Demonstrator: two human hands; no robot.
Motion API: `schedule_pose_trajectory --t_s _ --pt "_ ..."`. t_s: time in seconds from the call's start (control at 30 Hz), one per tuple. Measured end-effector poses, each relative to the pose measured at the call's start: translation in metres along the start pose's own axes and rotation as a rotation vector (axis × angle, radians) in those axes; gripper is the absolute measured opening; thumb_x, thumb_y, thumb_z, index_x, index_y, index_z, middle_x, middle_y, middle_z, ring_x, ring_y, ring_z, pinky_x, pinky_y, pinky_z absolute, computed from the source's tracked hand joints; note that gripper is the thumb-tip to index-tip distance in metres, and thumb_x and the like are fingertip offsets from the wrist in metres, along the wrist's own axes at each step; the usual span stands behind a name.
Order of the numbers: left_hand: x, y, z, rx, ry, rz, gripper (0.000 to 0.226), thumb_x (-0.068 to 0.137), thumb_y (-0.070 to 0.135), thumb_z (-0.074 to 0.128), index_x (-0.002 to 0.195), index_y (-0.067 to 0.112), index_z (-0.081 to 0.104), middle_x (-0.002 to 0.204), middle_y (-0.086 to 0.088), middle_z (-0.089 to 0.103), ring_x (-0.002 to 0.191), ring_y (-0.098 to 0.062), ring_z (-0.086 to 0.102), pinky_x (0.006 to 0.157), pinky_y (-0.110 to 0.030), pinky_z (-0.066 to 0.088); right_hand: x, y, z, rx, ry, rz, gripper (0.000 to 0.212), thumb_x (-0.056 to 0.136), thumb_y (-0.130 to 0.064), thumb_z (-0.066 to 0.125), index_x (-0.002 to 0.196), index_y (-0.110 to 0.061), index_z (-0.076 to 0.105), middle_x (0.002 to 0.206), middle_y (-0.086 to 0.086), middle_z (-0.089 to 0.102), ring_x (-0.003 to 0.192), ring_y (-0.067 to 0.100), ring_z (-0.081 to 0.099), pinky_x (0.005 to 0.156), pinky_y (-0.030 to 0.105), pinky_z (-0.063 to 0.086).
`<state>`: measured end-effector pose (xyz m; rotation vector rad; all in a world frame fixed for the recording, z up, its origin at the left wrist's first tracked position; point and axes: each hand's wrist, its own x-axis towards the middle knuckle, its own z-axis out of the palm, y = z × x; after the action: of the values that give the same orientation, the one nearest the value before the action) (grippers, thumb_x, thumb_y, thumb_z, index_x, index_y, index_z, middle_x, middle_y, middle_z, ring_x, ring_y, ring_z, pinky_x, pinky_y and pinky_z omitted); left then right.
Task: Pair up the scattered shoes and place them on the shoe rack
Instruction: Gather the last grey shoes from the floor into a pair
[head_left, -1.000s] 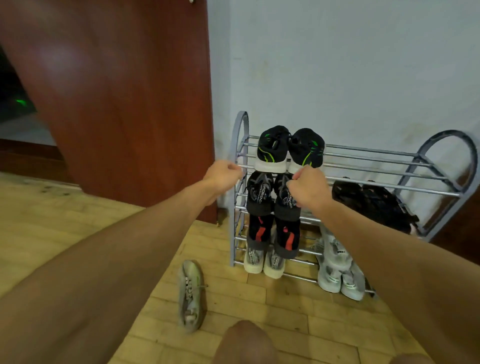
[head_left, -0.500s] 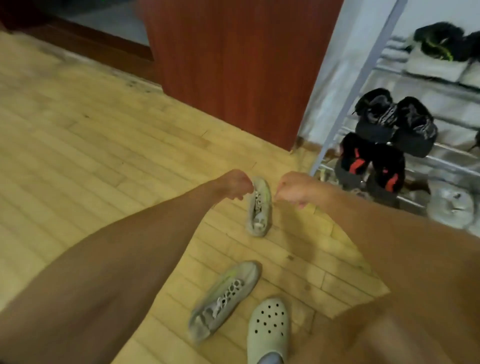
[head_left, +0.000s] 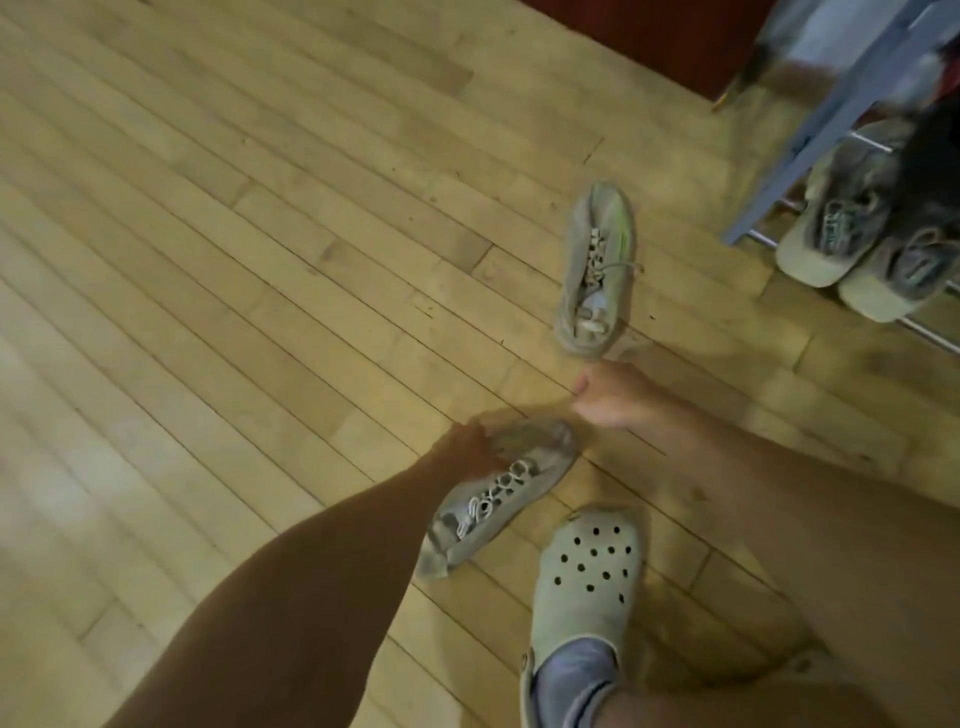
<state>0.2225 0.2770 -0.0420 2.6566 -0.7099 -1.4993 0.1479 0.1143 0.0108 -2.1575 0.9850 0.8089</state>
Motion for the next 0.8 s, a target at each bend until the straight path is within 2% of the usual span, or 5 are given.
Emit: schedule_pose_trajectory --t_s 0.17,0.33,0.47,0.63,0.8 --pt "0.005 0.003 0.010 -0.017 0.070 0.026 0.032 0.092 0.026 0.056 0.117 0.005 0.059 0.116 -0.008 0.062 0.096 -0.019 0.057 0.076 -0.025 0.043 0.010 0.028 -0.002 0.086 0.021 0.080 0.030 0.090 -0.021 0.056 0.117 -0.008 0.062 0.118 0.012 0.064 0.106 0.028 0.061 0.076 0.028 0.045" --pt "0.014 0.010 -0.017 -0.105 0.127 0.004 0.030 0.090 0.015 0.061 0.118 0.007 0.061 0.122 -0.010 0.061 0.111 -0.025 0.058 0.080 -0.025 0.043 0.016 0.036 -0.022 0.175 0.078 0.098 0.027 0.090 -0.020 0.053 0.112 -0.007 0.064 0.114 0.013 0.066 0.097 0.028 0.063 0.072 0.030 0.047" --pt "0.034 0.015 -0.056 -0.284 0.272 -0.104 0.029 0.089 0.017 0.056 0.118 0.010 0.059 0.118 -0.011 0.060 0.108 -0.029 0.059 0.081 -0.034 0.049 0.025 0.031 -0.037 0.184 0.120 0.088 0.026 0.093 -0.018 0.052 0.114 -0.006 0.062 0.117 0.013 0.064 0.109 0.030 0.060 0.078 0.030 0.043" --pt "0.061 0.022 -0.071 -0.630 0.516 -0.279 0.032 0.092 0.020 0.048 0.104 0.000 0.069 0.101 -0.013 0.067 0.087 -0.026 0.060 0.079 -0.036 0.053 0.048 0.031 -0.051 0.337 0.159 0.111 0.026 0.092 -0.024 0.053 0.106 -0.006 0.065 0.107 0.011 0.067 0.095 0.029 0.064 0.069 0.029 0.048" --pt "0.052 0.016 -0.045 -0.668 0.339 -0.442 0.037 0.094 0.038 0.047 0.101 0.003 0.058 0.088 -0.009 0.058 0.068 -0.019 0.052 0.048 -0.025 0.037 0.077 0.028 -0.053 0.561 0.234 0.270 0.041 0.095 -0.031 0.048 0.123 -0.003 0.060 0.122 0.017 0.064 0.105 0.033 0.065 0.088 0.041 0.056"
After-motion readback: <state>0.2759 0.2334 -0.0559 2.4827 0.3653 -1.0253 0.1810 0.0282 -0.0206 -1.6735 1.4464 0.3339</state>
